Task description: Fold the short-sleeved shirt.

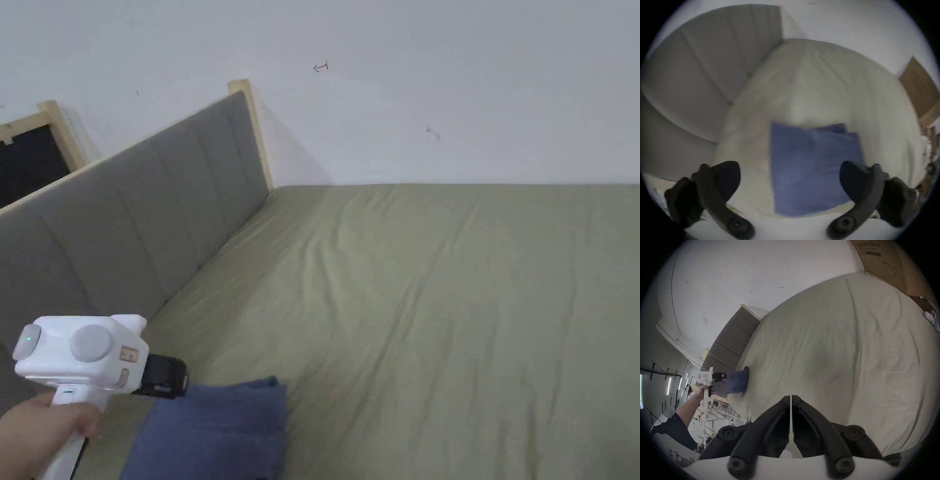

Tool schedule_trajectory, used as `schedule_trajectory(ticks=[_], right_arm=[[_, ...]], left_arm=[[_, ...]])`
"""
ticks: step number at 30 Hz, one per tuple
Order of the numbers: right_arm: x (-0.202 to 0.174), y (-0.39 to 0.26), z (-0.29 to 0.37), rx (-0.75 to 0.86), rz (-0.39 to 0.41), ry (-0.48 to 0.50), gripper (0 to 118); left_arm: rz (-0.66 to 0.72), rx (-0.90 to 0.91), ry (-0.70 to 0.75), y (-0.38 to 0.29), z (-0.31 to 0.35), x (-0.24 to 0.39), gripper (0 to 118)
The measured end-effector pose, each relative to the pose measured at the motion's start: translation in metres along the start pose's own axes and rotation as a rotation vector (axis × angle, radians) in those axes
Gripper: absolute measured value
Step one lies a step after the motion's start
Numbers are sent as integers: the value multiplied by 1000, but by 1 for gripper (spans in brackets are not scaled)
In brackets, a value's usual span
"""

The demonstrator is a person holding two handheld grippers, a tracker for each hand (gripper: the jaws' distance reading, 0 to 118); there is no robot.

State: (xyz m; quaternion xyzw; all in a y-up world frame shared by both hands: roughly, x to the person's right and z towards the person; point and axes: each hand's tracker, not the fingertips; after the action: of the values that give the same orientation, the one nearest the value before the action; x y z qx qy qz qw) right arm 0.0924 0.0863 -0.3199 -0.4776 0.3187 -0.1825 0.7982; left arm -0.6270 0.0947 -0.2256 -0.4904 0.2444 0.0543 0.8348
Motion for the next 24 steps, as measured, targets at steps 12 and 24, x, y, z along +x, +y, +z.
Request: schedule_trajectory(ticks=[12,24], right_arm=[[-10,9,0,14,45,-2,2],[-13,26,53,118,43,-22,2]], left_arm=[[108,58,-72,-29,14,0,114],[-14,219,-611,-30,83,277,0]])
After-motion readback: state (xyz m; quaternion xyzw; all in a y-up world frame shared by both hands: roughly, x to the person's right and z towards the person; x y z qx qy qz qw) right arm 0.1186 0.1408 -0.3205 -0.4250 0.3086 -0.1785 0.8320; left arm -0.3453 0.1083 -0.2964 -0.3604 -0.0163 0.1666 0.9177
